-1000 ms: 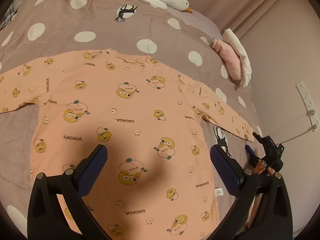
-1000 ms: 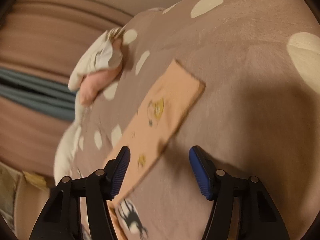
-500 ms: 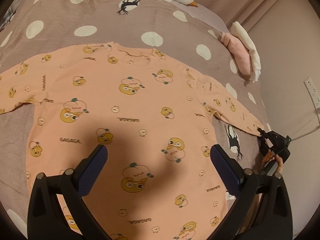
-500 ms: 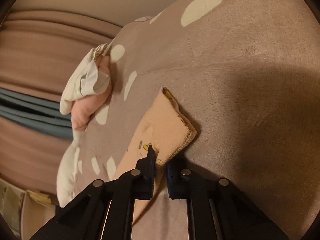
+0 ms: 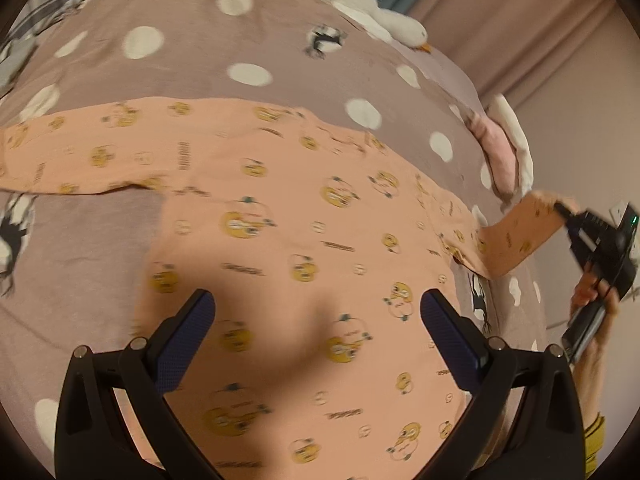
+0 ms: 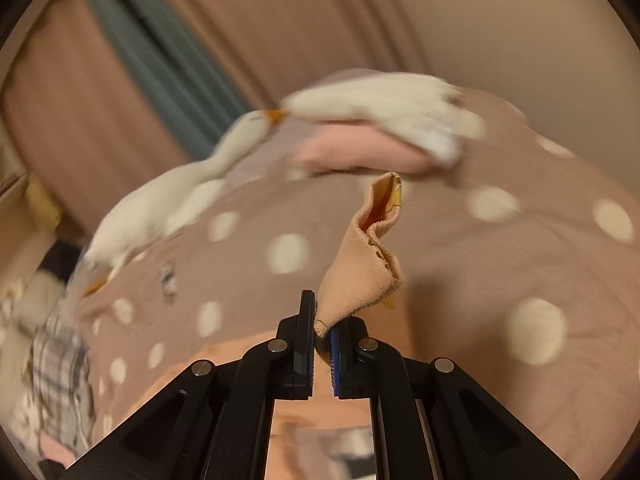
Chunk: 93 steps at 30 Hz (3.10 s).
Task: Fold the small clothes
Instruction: 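Fold the held sleeve across the shirt body and open the right tool, then grasp the cuff of the other sleeve with the left tool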
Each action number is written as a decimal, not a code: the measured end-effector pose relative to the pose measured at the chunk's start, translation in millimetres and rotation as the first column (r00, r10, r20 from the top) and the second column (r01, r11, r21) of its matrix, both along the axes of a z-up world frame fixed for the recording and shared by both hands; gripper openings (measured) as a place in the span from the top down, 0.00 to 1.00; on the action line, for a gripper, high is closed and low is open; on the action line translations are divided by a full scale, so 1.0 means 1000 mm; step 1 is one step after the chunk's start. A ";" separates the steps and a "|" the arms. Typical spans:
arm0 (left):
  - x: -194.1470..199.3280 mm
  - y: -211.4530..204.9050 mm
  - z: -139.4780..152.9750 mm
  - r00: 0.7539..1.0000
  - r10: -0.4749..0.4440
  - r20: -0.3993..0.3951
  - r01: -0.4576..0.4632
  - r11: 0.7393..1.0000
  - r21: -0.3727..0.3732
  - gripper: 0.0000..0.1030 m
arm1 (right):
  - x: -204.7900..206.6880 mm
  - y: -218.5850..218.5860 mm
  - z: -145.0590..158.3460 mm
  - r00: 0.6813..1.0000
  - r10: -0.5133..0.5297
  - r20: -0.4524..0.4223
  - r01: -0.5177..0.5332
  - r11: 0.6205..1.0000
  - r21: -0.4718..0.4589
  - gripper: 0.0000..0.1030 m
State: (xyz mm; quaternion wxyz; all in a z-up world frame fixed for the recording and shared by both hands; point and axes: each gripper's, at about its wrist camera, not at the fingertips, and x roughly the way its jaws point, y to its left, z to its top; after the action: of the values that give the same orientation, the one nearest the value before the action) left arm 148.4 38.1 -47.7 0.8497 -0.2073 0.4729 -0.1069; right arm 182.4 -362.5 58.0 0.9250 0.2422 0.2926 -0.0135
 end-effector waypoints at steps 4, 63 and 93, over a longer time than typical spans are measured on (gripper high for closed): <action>-0.014 0.037 0.005 0.998 0.063 0.019 -0.063 0.998 -0.001 0.01 | 0.011 0.087 0.034 0.990 0.137 0.038 -0.131 0.983 -0.127 0.92; 0.067 0.084 -0.066 0.993 0.081 -0.086 -0.095 0.981 -0.170 0.43 | -0.053 0.166 -0.114 0.871 0.474 -0.131 -0.476 0.879 0.019 0.43; 0.031 0.380 -0.099 0.688 0.699 -0.193 -0.716 0.612 -0.336 0.97 | -0.053 0.218 -0.125 0.829 0.505 -0.241 -0.524 0.852 -0.020 0.43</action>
State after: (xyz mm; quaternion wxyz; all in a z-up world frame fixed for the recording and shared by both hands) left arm 179.2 417.7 -146.7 0.7539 -0.5419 0.3396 0.1505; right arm 129.3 -144.3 -67.0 0.8642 0.1119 0.4496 0.1960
